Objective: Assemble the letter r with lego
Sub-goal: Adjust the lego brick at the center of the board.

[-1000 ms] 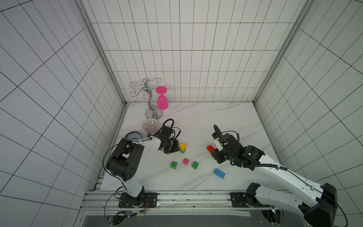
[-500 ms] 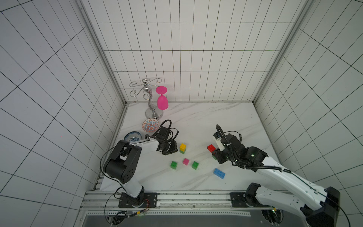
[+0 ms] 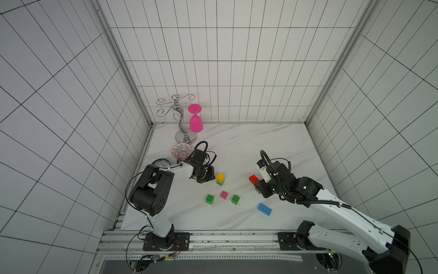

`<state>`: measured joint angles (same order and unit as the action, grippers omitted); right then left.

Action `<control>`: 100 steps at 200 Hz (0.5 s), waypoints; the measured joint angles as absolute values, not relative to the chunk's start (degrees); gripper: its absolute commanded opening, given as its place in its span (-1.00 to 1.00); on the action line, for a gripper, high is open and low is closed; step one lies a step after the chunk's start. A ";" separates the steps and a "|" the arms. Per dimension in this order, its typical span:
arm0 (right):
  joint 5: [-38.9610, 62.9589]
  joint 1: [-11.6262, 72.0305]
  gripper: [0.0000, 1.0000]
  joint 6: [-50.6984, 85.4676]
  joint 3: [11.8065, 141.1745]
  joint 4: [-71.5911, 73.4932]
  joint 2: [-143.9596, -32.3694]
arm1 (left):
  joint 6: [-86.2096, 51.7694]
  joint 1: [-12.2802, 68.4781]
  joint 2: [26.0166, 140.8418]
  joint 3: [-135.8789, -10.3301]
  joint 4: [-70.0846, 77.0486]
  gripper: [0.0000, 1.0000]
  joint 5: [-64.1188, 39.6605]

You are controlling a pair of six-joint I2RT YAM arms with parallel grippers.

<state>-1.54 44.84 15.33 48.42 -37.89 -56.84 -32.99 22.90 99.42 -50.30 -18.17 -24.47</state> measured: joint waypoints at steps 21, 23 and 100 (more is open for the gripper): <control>-1.45 44.62 -1.00 15.25 48.42 -37.87 -56.86 | -33.58 23.66 99.42 -50.24 -18.04 -1.00 -24.47; -1.48 44.62 -1.00 15.25 48.42 -37.87 -56.88 | -33.65 23.73 99.42 -50.22 -18.00 -1.00 -24.47; -1.39 44.60 -1.00 14.48 48.40 -37.21 -57.58 | -38.15 26.22 97.82 -45.06 -10.31 -1.00 -26.55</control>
